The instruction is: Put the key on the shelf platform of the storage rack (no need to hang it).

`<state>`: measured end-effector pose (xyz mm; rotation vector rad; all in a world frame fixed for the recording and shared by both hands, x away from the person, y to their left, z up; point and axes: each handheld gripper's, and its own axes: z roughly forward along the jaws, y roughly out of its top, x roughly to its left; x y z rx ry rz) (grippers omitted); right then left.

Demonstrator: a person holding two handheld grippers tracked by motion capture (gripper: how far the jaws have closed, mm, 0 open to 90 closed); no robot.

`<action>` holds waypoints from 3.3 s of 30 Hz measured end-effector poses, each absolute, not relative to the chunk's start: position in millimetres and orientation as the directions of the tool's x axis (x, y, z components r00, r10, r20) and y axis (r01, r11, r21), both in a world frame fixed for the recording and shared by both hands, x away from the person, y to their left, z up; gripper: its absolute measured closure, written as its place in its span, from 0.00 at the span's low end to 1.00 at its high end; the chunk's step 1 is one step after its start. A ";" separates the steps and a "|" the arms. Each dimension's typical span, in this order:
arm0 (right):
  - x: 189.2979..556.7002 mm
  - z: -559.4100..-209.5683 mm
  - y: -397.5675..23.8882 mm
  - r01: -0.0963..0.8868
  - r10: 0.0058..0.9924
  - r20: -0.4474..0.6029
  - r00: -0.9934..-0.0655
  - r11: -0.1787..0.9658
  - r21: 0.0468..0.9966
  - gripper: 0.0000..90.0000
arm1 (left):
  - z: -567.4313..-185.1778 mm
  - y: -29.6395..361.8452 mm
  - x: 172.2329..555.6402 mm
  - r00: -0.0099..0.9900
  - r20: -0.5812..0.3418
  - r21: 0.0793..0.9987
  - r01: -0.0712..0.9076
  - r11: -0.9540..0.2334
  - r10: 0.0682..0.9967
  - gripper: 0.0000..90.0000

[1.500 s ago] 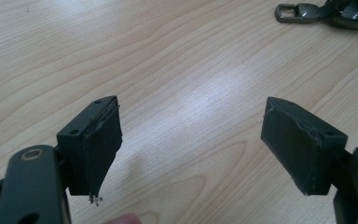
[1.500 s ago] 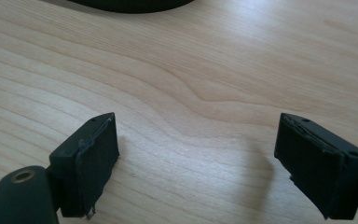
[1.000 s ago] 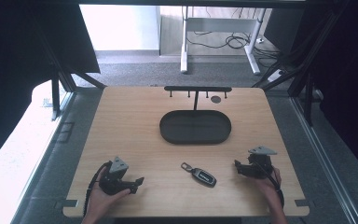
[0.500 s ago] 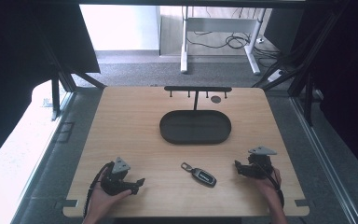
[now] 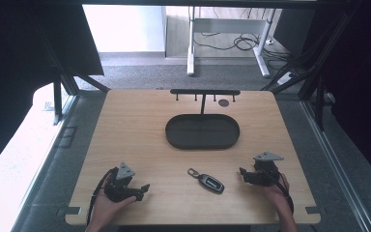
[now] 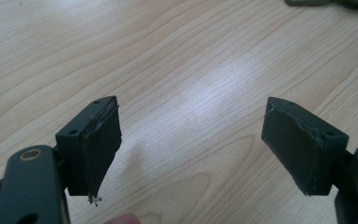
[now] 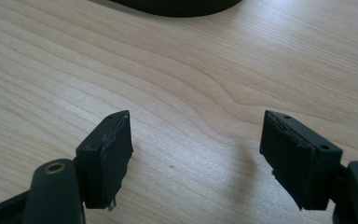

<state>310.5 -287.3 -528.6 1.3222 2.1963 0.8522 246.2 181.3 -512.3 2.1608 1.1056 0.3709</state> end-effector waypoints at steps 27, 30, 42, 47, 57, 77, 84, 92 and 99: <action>311.6 -532.9 -286.9 0.616 0.880 -0.061 -0.472 0.378 0.691 0.29 | -517.4 172.3 246.2 0.620 -0.018 0.646 0.606 -0.464 0.784 0.21; 311.9 -533.3 -287.1 0.616 0.880 -0.056 -0.472 0.375 0.693 0.28 | -517.3 170.6 245.7 0.628 -0.022 0.643 0.605 -0.469 0.778 0.22; 311.3 -536.3 -282.3 0.593 0.866 -0.044 -0.498 0.378 0.711 0.26 | -528.4 165.7 248.8 0.648 -0.024 0.570 0.634 -0.523 0.761 0.22; 311.2 -535.7 -281.6 0.594 0.865 -0.048 -0.499 0.383 0.707 0.26 | -524.4 163.7 246.2 0.664 -0.024 0.586 0.615 -0.528 0.747 0.24; 309.5 -530.8 -275.6 0.580 0.857 -0.087 -0.507 0.414 0.701 0.28 | -523.1 165.2 246.6 0.656 -0.025 0.593 0.617 -0.517 0.754 0.24; 295.8 -496.4 -230.3 0.494 0.755 -0.077 -0.652 0.500 0.712 0.30 | -519.8 164.8 244.9 0.651 -0.033 0.606 0.616 -0.503 0.758 0.24; 288.0 -485.7 -209.4 0.455 0.714 -0.085 -0.695 0.528 0.717 0.30 | -519.6 164.7 244.9 0.651 -0.034 0.607 0.616 -0.502 0.758 0.24; 284.3 -479.0 -196.1 0.448 0.684 -0.067 -0.727 0.546 0.708 0.31 | -519.4 163.4 244.5 0.653 -0.032 0.609 0.613 -0.503 0.757 0.24; 284.3 -479.4 -189.0 0.449 0.667 -0.062 -0.742 0.564 0.693 0.32 | -519.1 163.0 244.2 0.652 -0.033 0.611 0.613 -0.501 0.757 0.24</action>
